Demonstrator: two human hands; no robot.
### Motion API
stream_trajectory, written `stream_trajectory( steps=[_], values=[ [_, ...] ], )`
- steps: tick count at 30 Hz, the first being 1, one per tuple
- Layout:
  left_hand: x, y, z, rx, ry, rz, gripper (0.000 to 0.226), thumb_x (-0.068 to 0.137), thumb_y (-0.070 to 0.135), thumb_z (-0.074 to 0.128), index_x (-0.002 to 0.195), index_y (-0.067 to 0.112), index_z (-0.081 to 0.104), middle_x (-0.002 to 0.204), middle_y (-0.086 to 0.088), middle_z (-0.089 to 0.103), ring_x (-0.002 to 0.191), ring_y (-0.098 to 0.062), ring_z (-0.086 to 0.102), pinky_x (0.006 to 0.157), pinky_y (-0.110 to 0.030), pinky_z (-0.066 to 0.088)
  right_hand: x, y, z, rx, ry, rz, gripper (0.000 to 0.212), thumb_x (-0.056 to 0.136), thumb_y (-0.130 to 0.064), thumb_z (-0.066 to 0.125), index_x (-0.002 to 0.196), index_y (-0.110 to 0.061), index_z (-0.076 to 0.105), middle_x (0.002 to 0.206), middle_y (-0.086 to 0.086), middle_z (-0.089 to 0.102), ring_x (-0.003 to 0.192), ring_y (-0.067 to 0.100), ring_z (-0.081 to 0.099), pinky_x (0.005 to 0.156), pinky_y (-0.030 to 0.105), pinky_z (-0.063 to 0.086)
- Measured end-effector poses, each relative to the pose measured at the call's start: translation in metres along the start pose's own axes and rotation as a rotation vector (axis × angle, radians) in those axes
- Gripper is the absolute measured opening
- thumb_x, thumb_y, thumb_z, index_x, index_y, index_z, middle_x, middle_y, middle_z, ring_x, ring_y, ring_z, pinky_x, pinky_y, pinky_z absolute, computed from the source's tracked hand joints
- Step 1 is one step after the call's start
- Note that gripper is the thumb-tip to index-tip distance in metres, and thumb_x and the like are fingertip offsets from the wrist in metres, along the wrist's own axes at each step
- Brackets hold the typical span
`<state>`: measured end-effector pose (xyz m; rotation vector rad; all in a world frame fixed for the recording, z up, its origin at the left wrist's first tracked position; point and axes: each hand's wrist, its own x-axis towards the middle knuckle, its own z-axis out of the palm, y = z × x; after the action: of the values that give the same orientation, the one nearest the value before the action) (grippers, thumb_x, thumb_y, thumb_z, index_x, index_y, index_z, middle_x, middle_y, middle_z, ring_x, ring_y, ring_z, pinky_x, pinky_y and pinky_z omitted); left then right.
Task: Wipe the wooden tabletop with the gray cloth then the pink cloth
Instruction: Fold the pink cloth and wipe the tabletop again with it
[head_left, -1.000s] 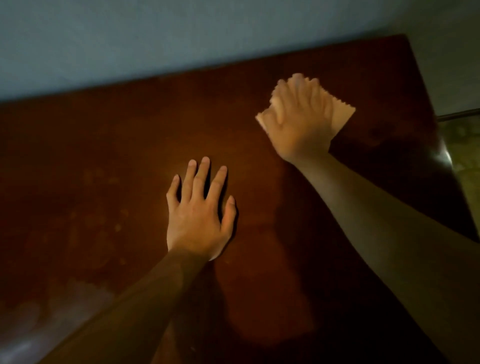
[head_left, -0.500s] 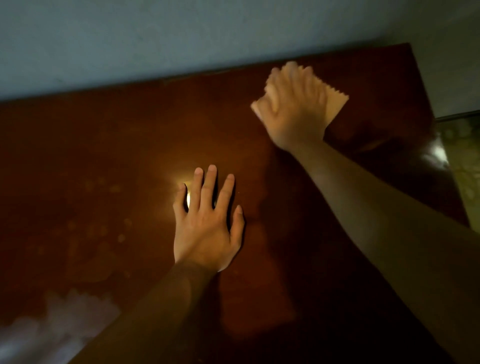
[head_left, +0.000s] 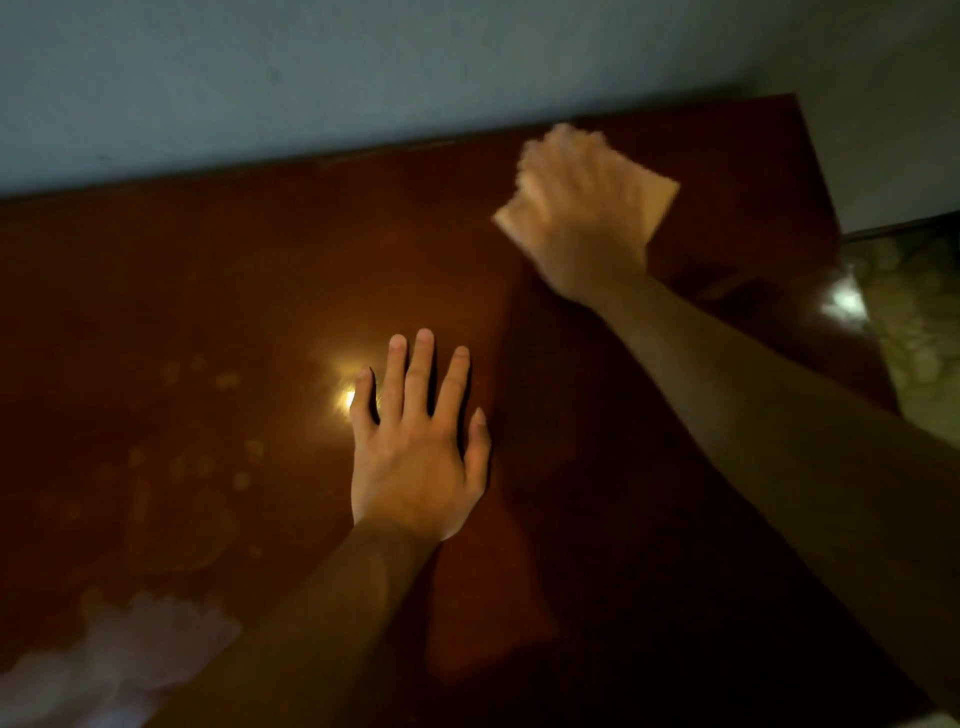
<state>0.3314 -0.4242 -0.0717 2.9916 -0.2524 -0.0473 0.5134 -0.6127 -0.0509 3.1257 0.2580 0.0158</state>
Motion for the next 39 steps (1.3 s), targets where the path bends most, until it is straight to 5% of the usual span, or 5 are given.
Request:
stream_trajectory(
  steps=[6, 16, 24, 34, 39],
  values=[
    [0.001, 0.000, -0.002, -0.004, -0.002, 0.007, 0.058, 0.105, 0.045, 0.026, 0.156, 0.019, 0.033, 0.164, -0.014, 0.026, 0.154, -0.032, 0.016, 0.121, -0.054, 0.012, -0.002, 0.037, 0.004, 0.072, -0.041, 0.387, 0.066, 0.106, -0.054, 0.026, 0.162, -0.020, 0.022, 0.170, 0.013, 0.017, 0.156, 0.039, 0.013, 0.126, 0.053, 0.011],
    [0.003, 0.001, -0.006, 0.010, -0.073, -0.023, 0.059, 0.103, 0.049, 0.024, 0.155, 0.021, 0.032, 0.164, -0.012, 0.025, 0.154, -0.029, 0.013, 0.120, -0.053, 0.013, -0.033, -0.009, 0.009, 0.108, 0.116, -0.100, 0.062, 0.104, -0.054, 0.037, 0.150, -0.015, 0.052, 0.157, 0.016, 0.046, 0.146, 0.040, 0.040, 0.119, 0.051, 0.029],
    [0.005, 0.003, -0.012, -0.140, -0.044, -0.105, 0.056, 0.098, 0.044, 0.042, 0.149, 0.022, 0.042, 0.160, -0.009, 0.034, 0.153, -0.026, 0.019, 0.121, -0.053, 0.012, 0.022, 0.122, -0.004, 0.078, -0.038, 0.307, 0.069, 0.101, -0.057, 0.026, 0.157, -0.017, 0.032, 0.166, 0.014, 0.025, 0.152, 0.039, 0.022, 0.125, 0.050, 0.015],
    [0.028, 0.078, 0.000, -0.051, -0.069, -0.062, 0.059, 0.100, 0.046, 0.030, 0.153, 0.022, 0.041, 0.164, -0.008, 0.028, 0.154, -0.029, 0.016, 0.120, -0.057, 0.014, -0.010, 0.062, 0.006, 0.139, 0.093, -0.238, 0.061, 0.101, -0.055, 0.047, 0.146, -0.015, 0.057, 0.156, 0.015, 0.047, 0.146, 0.040, 0.041, 0.120, 0.054, 0.032],
    [0.027, 0.075, 0.004, -0.032, -0.064, -0.048, 0.059, 0.100, 0.048, 0.032, 0.152, 0.022, 0.040, 0.164, -0.008, 0.026, 0.154, -0.029, 0.016, 0.120, -0.056, 0.011, 0.029, 0.168, -0.004, 0.063, -0.044, 0.114, 0.079, 0.095, -0.062, 0.016, 0.154, -0.014, 0.040, 0.161, 0.017, 0.034, 0.150, 0.041, 0.028, 0.122, 0.050, 0.018]
  ],
)
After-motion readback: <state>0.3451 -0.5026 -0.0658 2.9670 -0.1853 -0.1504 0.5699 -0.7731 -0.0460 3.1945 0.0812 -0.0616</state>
